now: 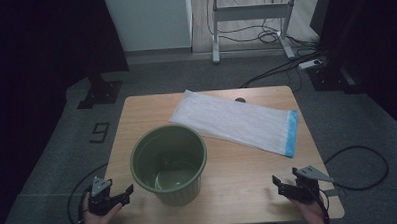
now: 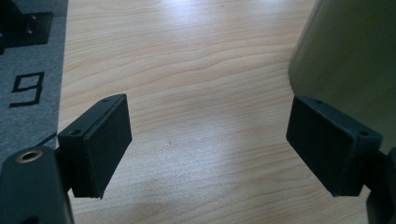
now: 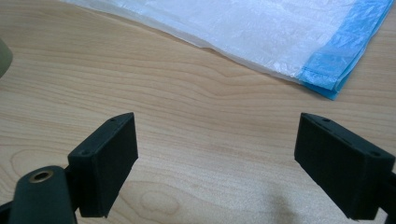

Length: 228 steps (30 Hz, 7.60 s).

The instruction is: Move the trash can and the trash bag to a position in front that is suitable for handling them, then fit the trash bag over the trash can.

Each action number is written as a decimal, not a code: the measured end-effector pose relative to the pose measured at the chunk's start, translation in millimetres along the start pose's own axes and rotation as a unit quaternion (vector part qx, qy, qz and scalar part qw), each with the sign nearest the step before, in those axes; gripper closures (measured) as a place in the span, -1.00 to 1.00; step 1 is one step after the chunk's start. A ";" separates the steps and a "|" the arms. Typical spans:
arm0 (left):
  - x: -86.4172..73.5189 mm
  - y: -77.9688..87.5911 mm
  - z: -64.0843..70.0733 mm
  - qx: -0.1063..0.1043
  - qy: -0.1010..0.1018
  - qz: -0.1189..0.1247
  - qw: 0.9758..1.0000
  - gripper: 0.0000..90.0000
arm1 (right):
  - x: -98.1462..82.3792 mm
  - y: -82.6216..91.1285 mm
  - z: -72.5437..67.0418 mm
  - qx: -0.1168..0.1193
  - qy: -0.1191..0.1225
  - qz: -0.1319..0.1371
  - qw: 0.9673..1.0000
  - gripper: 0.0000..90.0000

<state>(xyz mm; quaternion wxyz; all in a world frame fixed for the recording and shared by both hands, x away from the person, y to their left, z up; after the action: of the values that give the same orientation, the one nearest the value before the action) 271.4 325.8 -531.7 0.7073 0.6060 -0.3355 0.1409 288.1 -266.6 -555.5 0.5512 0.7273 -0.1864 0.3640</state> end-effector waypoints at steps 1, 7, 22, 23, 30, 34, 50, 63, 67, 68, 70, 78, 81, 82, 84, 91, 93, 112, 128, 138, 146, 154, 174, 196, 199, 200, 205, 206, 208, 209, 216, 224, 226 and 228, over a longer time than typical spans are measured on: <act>0.0 0.9 -0.3 -0.002 -0.002 0.003 1.000 -0.69 | 0.5 0.2 0.0 -0.002 0.000 0.002 1.000 -0.72; -3.6 8.0 0.6 -0.036 -0.022 0.018 0.999 -0.69 | 1.7 2.2 4.8 -0.009 -0.011 0.006 1.000 -0.72; 4.9 34.6 49.1 -0.193 -0.175 0.095 0.961 -0.69 | 4.8 -1.0 13.3 -0.012 -0.016 0.006 1.000 -0.71; 6.9 33.2 54.3 -0.201 -0.186 0.095 0.957 -0.69 | 4.2 -0.7 13.4 -0.012 -0.017 0.005 1.000 -0.71; 22.6 20.8 75.6 -0.210 -0.218 0.094 0.948 -0.69 | 3.8 -0.5 13.8 -0.011 -0.007 0.005 1.000 -0.71; 26.2 15.3 80.3 -0.216 -0.224 0.093 0.946 -0.68 | 0.2 2.2 13.9 -0.002 0.000 0.007 1.000 -0.70; 58.0 -17.6 124.3 -0.232 -0.225 0.088 0.942 -0.68 | -2.6 7.0 15.3 -0.005 0.005 0.013 1.000 -0.70; 74.0 -34.7 144.3 -0.225 -0.210 0.082 0.948 -0.68 | -3.2 6.9 15.3 -0.007 0.008 0.010 1.000 -0.70; 61.1 -24.2 128.5 -0.197 -0.192 0.077 0.958 -0.68 | -3.1 7.4 17.3 -0.009 0.004 0.012 1.000 -0.70; 58.1 -22.9 124.4 -0.191 -0.186 0.074 0.961 -0.68 | -2.9 6.9 17.4 -0.010 0.003 0.012 1.000 -0.70; 55.4 -22.1 120.7 -0.182 -0.181 0.072 0.964 -0.68 | -2.6 6.7 17.1 -0.011 0.003 0.011 1.000 -0.70; 46.7 -31.6 102.8 -0.128 -0.177 0.031 0.975 -0.68 | 3.0 1.0 9.0 -0.025 0.024 0.004 0.999 -0.70; 44.2 -34.9 100.7 -0.119 -0.184 0.018 0.975 -0.69 | 9.5 -3.7 5.4 -0.028 0.029 0.003 0.999 -0.70; 41.8 -36.9 98.9 -0.117 -0.184 0.013 0.976 -0.69 | 16.6 -8.8 2.4 -0.033 0.035 0.002 0.999 -0.69; 40.1 -38.2 96.2 -0.115 -0.181 0.009 0.977 -0.69 | 24.8 -15.1 -0.6 -0.038 0.041 -0.002 0.998 -0.69; 35.9 -38.2 86.6 -0.104 -0.174 0.000 0.979 -0.68 | 55.5 -48.7 -6.0 -0.033 0.060 -0.028 0.997 -0.64; 34.2 -38.5 84.9 -0.101 -0.172 -0.004 0.980 -0.68 | 65.5 -62.8 -8.0 -0.031 0.067 -0.040 0.997 -0.62; 23.1 -44.4 83.4 -0.111 -0.165 -0.031 0.980 -0.68 | 95.1 -130.1 -3.0 -0.058 0.032 -0.077 0.995 0.14; 24.4 -42.0 79.6 -0.121 -0.159 -0.027 0.979 -0.67 | 66.7 -78.1 12.5 -0.046 0.030 -0.084 0.995 0.98; 23.7 -46.1 83.9 -0.125 -0.160 -0.036 0.978 -0.67 | -3.1 -9.0 30.7 -0.026 0.020 -0.078 0.996 0.97; 23.1 -44.6 79.0 -0.126 -0.156 -0.032 0.979 -0.67 | -9.2 -2.1 27.3 -0.036 0.004 -0.073 0.997 0.32; 23.4 -44.1 79.3 -0.131 -0.153 -0.031 0.979 -0.67 | 41.3 -37.8 -35.8 0.007 0.078 -0.043 0.996 -0.32; 20.6 -44.0 74.9 -0.133 -0.145 -0.032 0.980 -0.67 | 81.0 -125.5 -61.5 0.004 0.095 -0.076 0.993 0.35; 19.9 -45.5 72.8 -0.126 -0.144 -0.036 0.981 -0.67 | 157.9 -4.5 -25.0 0.031 0.027 0.140 0.989 0.98; 19.9 -45.9 72.9 -0.126 -0.146 -0.038 0.981 -0.67 | 168.9 17.3 -26.0 0.044 0.022 0.167 0.985 0.98; 19.9 -46.0 72.9 -0.126 -0.146 -0.038 0.981 -0.67 | 172.4 24.0 -27.1 0.043 0.025 0.175 0.983 0.98; 19.9 -45.8 72.9 -0.126 -0.145 -0.038 0.981 -0.67 | 189.4 58.5 -32.3 0.046 0.034 0.215 0.975 0.98; 19.9 -45.7 72.9 -0.126 -0.144 -0.038 0.981 -0.67 | 189.4 58.5 -32.3 0.046 0.034 0.215 0.975 0.98; 19.9 -45.7 72.8 -0.126 -0.144 -0.038 0.981 -0.67 | 193.3 67.2 -33.6 0.047 0.037 0.226 0.972 0.98; 19.9 -45.8 72.8 -0.126 -0.144 -0.038 0.981 -0.67 | 194.9 71.1 -34.1 0.047 0.040 0.230 0.971 0.98; 19.5 -46.6 72.6 -0.126 -0.143 -0.039 0.981 -0.67 | 205.3 94.9 -36.4 0.050 0.047 0.256 0.964 0.98; 19.1 -47.4 72.6 -0.127 -0.142 -0.040 0.981 -0.67 | 215.2 125.6 -42.8 0.057 0.059 0.287 0.954 0.98; 19.3 -47.1 72.6 -0.127 -0.141 -0.039 0.981 -0.67 | 216.4 132.2 -46.9 0.060 0.066 0.293 0.952 0.98; 19.4 -47.1 72.5 -0.126 -0.141 -0.039 0.981 -0.67 | 217.9 138.2 -51.5 0.062 0.074 0.299 0.950 0.98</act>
<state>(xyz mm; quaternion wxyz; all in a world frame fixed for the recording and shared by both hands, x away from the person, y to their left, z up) 292.1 242.1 -552.2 0.7288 0.5384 -0.4227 -0.0175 323.5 -234.6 -296.8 0.3836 0.6421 -0.3312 0.5751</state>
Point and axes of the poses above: each handheld gripper's, and its own axes: y roughly backward along the jaws, x roughly out of its top, z roughly to its right, the point moved 3 cm from there along -y, roughly forward along the jaws, and after that the axes turned 11 degrees about -z, right-handed, at the moved point
